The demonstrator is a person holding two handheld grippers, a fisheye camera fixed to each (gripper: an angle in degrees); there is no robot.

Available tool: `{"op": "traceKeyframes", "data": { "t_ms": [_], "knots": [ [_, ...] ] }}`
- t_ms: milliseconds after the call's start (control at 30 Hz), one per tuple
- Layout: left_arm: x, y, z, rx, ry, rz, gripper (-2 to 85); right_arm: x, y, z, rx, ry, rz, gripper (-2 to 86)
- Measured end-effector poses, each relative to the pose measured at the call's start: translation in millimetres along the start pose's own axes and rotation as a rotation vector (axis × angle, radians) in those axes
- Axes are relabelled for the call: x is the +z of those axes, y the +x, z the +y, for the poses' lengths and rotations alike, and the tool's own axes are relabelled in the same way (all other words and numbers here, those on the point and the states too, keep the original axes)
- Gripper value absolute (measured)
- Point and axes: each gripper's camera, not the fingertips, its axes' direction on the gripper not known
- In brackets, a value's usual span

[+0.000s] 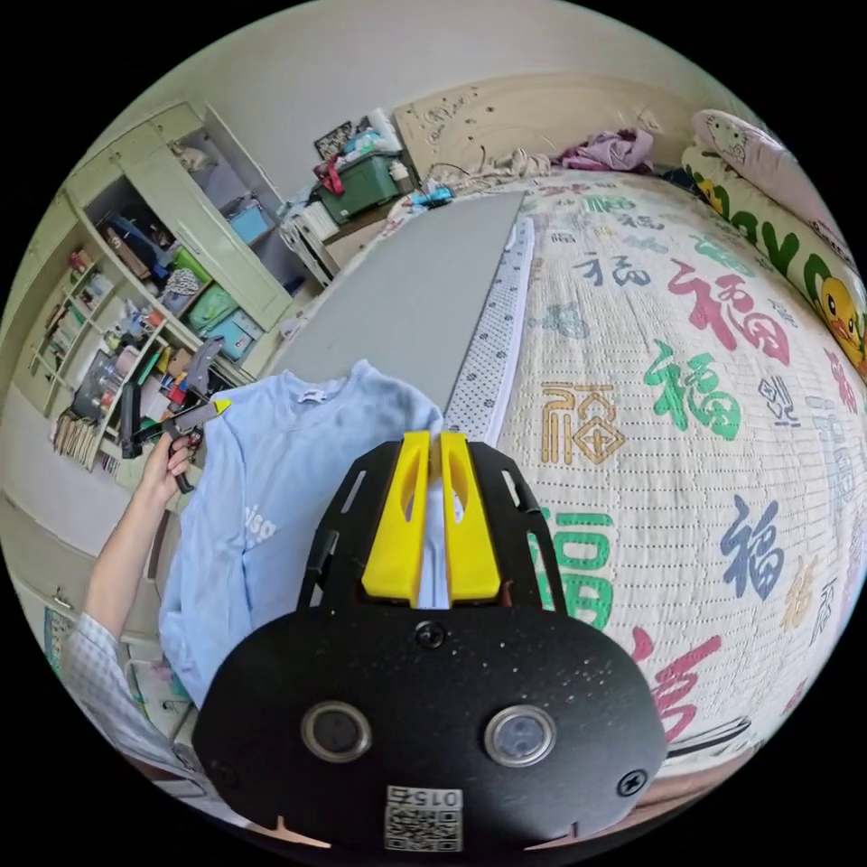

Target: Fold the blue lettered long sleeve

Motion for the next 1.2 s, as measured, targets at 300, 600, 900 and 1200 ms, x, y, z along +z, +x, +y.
{"op": "traceKeyframes", "data": {
  "t_ms": [300, 600, 900, 1200],
  "knots": [
    [-192, 16, 141, 0.178, 0.163, 0.384, 0.9, -203, -111, 183, -0.239, 0.132, -0.131, 1.0],
    [-217, -16, 409, 0.155, -0.083, 0.419, 3.6, -209, -154, 455, -0.104, -0.182, -0.106, 2.9],
    [-285, 34, 428, 0.280, 0.113, 0.207, 8.9, -280, -252, 463, -0.298, -0.029, 0.069, 10.6],
    [-228, 93, 390, 0.469, -0.146, 0.138, 5.3, -189, -265, 388, -0.295, -0.285, 0.031, 7.1]
  ]
}}
